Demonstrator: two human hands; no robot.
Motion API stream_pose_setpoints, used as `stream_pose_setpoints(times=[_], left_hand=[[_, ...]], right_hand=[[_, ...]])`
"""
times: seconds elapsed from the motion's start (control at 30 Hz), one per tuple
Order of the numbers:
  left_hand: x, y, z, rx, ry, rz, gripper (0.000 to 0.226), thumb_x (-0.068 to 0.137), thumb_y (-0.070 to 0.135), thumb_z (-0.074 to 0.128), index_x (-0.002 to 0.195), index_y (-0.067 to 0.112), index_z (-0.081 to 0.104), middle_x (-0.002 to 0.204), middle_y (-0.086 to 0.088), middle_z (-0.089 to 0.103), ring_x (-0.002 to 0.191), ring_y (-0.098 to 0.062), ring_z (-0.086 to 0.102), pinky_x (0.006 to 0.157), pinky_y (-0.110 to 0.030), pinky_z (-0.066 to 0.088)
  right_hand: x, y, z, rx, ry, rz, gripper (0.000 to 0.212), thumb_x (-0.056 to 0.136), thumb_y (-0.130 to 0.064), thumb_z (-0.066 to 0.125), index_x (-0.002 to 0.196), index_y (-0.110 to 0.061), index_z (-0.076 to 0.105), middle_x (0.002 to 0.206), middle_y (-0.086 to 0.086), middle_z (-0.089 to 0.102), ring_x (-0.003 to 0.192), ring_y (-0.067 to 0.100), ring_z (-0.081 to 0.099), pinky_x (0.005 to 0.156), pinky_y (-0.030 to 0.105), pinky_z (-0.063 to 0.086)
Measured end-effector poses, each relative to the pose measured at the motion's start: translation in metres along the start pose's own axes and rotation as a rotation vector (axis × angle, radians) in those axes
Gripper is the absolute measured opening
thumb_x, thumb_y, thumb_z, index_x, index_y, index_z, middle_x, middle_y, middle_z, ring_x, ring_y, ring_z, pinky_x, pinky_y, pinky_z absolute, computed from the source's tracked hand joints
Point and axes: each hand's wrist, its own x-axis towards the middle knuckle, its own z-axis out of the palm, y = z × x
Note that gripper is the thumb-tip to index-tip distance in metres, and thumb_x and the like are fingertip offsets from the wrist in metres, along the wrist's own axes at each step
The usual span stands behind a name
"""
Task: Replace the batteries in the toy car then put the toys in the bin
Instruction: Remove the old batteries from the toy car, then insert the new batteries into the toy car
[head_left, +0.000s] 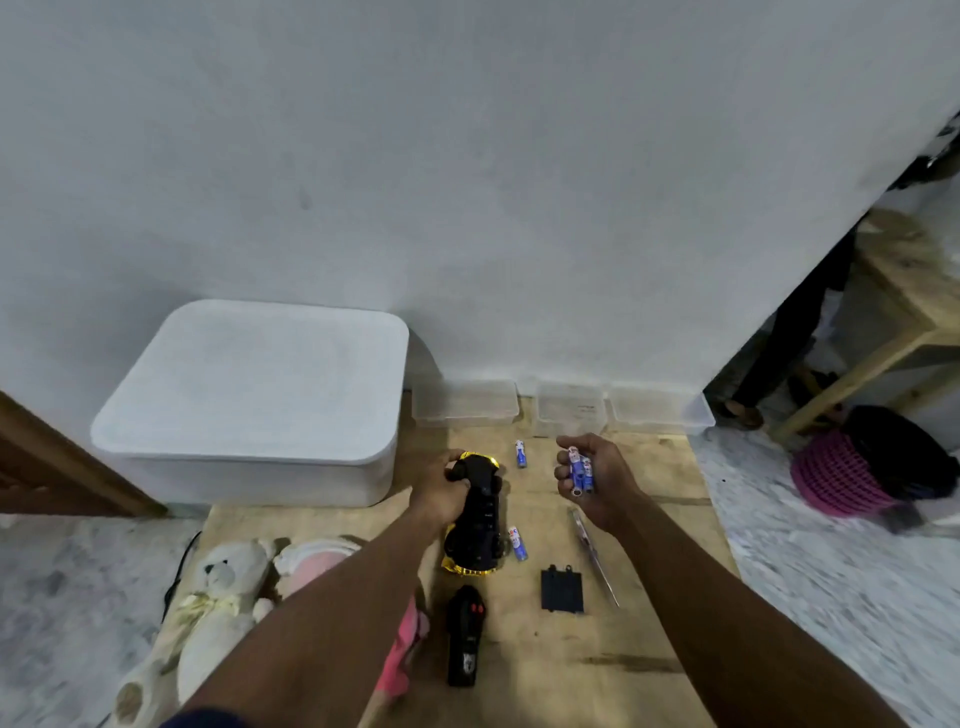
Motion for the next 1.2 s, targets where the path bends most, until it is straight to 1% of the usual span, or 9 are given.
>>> stream_pose_setpoints(times=[0.1,0.23,0.43,0.6,0.73,0.83,0.9,1.03,1.2], left_hand=[[0.014,-0.012,0.003,0.051,0.024,-0.006,0.045,0.085,0.006,0.058,0.114,0.039,0.064,0.118,-0.005,0.067,0.108,-0.029,0.064,0.096,-0.046,0.054],[0.019,-0.016,0.004,0.088,0.017,-0.028,0.048,0.093,0.010,0.057,0.137,0.030,0.056,0.131,-0.006,0.063,0.117,-0.030,0.061,0.103,-0.043,0.050],[0.012,-0.015,-0.008,0.125,-0.031,-0.057,0.063,0.090,0.017,0.064,0.148,0.030,0.043,0.137,-0.007,0.058,0.120,-0.029,0.059,0.104,-0.039,0.049],[-0.007,-0.001,-0.026,0.174,-0.109,-0.023,0.064,0.090,0.009,0.063,0.148,0.026,0.043,0.123,-0.007,0.062,0.110,-0.024,0.062,0.097,-0.029,0.050],[-0.019,0.016,-0.030,0.306,-0.095,0.064,0.062,0.089,0.018,0.064,0.148,0.019,0.043,0.146,-0.003,0.051,0.130,-0.023,0.051,0.106,-0.024,0.040],[-0.030,0.043,-0.028,0.413,-0.097,0.157,0.060,0.092,0.022,0.061,0.149,0.023,0.040,0.147,-0.003,0.049,0.126,-0.019,0.052,0.091,-0.016,0.037],[-0.033,0.063,-0.021,0.435,-0.119,0.228,0.059,0.093,0.018,0.058,0.148,0.025,0.039,0.145,-0.004,0.050,0.122,-0.019,0.054,0.086,-0.018,0.038],[-0.034,0.102,0.008,0.506,-0.164,0.341,0.056,0.089,0.020,0.062,0.142,0.025,0.047,0.139,-0.008,0.055,0.120,-0.025,0.056,0.092,-0.028,0.049],[-0.024,0.146,0.064,0.571,-0.212,0.460,0.042,0.089,0.021,0.061,0.131,0.022,0.057,0.125,-0.007,0.063,0.108,-0.023,0.063,0.087,-0.026,0.049]], right_hand=[[0.011,0.005,-0.008,-0.162,0.044,-0.001,0.011,0.095,-0.019,0.055,0.089,-0.009,0.055,0.065,0.002,0.047,0.044,0.012,0.044,0.036,0.018,0.034],[0.020,0.014,-0.009,-0.433,0.133,-0.061,0.030,0.095,-0.036,0.064,0.083,-0.009,0.057,0.060,0.002,0.047,0.043,0.012,0.041,0.038,0.019,0.032],[0.016,0.021,0.002,-0.545,0.179,-0.113,0.043,0.090,-0.045,0.068,0.067,-0.012,0.052,0.053,0.002,0.046,0.040,0.012,0.039,0.039,0.019,0.032],[0.003,0.018,0.012,-0.601,0.186,-0.175,0.046,0.089,-0.043,0.069,0.060,-0.012,0.051,0.051,0.002,0.043,0.039,0.013,0.033,0.040,0.020,0.028],[-0.013,0.013,0.013,-0.681,0.216,-0.257,0.047,0.087,-0.042,0.072,0.058,-0.011,0.052,0.052,0.004,0.044,0.038,0.013,0.031,0.041,0.020,0.026],[-0.028,0.006,0.007,-0.790,0.280,-0.362,0.046,0.085,-0.040,0.074,0.057,-0.008,0.057,0.049,0.002,0.050,0.035,0.012,0.038,0.039,0.020,0.032],[-0.039,-0.002,-0.004,-0.854,0.327,-0.425,0.043,0.084,-0.037,0.076,0.055,-0.012,0.056,0.045,0.001,0.050,0.035,0.015,0.043,0.038,0.022,0.036],[-0.045,-0.026,-0.041,-1.046,0.443,-0.493,0.034,0.078,-0.035,0.081,0.055,-0.018,0.063,0.049,0.004,0.059,0.041,0.022,0.056,0.038,0.019,0.040],[-0.024,-0.073,-0.092,-1.165,0.522,-0.425,0.023,0.071,-0.029,0.086,0.062,-0.020,0.067,0.064,-0.004,0.065,0.057,0.009,0.058,0.054,0.019,0.042]])
